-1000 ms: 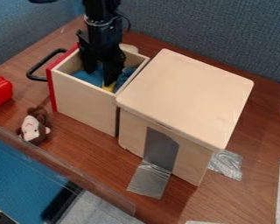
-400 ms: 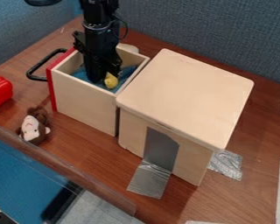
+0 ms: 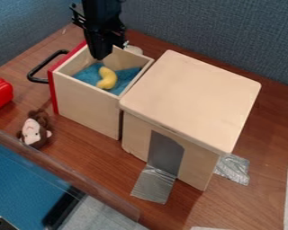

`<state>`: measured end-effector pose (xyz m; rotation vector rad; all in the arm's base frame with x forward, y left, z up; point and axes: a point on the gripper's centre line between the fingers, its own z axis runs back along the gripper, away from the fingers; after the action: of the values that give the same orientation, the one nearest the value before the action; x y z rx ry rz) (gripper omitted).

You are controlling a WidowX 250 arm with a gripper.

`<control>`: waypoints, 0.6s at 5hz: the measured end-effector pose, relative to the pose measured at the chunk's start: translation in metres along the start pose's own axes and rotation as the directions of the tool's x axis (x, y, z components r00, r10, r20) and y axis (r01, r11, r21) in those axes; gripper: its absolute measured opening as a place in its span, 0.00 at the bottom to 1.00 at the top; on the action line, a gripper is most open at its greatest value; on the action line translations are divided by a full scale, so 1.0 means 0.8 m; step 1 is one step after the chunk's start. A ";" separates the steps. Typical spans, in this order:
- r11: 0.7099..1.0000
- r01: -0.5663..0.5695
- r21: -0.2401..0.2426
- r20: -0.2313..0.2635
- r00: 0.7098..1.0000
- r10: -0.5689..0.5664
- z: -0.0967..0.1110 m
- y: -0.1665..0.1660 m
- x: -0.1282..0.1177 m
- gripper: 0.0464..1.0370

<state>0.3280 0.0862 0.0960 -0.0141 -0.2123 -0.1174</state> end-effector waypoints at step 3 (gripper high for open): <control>0.997 -0.059 0.046 -0.065 0.996 0.062 -0.030 0.005 -0.001 0.96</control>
<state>0.3329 0.0893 0.0723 0.0269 -0.1475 -0.0529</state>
